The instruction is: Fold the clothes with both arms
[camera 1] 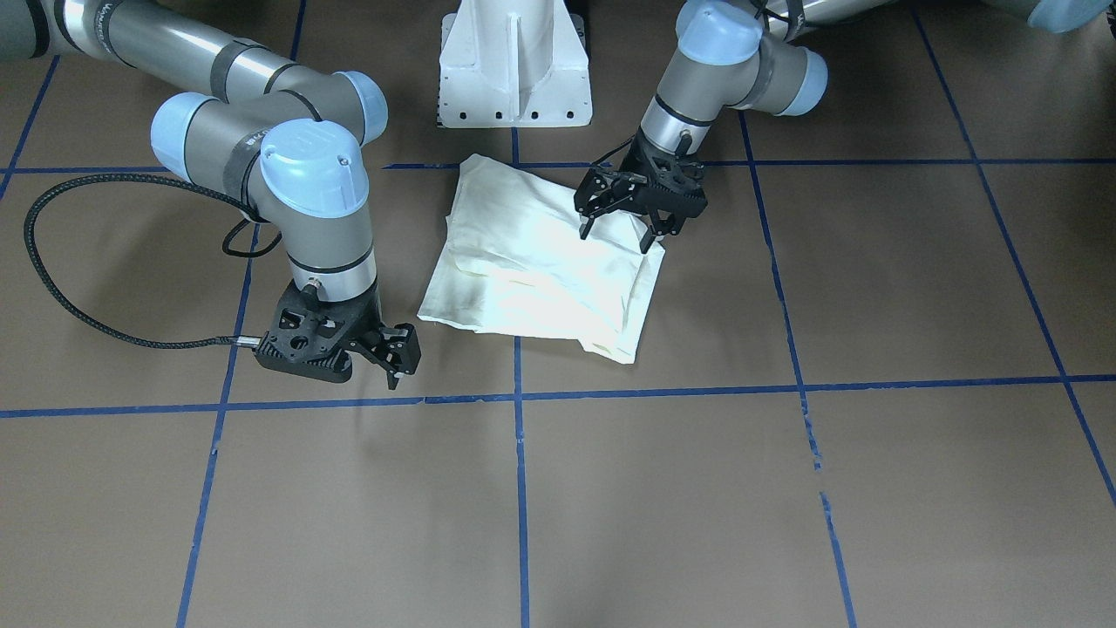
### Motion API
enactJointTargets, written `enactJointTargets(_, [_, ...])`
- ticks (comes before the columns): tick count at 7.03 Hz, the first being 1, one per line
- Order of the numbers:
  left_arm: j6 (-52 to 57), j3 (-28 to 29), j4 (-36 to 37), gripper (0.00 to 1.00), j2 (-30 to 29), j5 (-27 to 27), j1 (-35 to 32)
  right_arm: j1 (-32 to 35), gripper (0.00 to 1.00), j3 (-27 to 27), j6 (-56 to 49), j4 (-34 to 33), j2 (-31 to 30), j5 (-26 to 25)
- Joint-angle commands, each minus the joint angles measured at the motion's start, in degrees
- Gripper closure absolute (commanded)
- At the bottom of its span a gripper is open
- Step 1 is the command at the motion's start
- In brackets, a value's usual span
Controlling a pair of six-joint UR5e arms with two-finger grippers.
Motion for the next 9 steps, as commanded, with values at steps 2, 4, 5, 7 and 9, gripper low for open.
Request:
enactJointTargets(2, [14.39, -16.27, 25.24, 0.0, 0.38, -5.48, -10.81, 7.76, 0.0, 7.73, -18.12, -5.85, -6.25, 8.84])
enactJointTargets(4, [30.01, -19.73, 28.23, 0.0, 7.45, -12.86, -21.61, 16.54, 0.0, 17.66, -36.49, -17.44, -13.1, 13.6])
enactJointTargets(5, [41.15, -19.75, 28.14, 0.0, 11.77, -15.93, -28.01, 20.42, 0.0, 20.75, -42.58, -18.97, -18.01, 15.53])
enactJointTargets(7, [61.56, -17.91, 27.7, 0.0, 20.03, -20.6, -41.55, 28.15, 0.0, 24.11, -55.85, -18.29, -28.99, 19.41])
enactJointTargets(9, [85.7, -10.47, 27.61, 0.0, 25.41, -27.27, -56.56, 37.02, 0.0, 24.3, -71.04, -18.29, -38.05, 21.0])
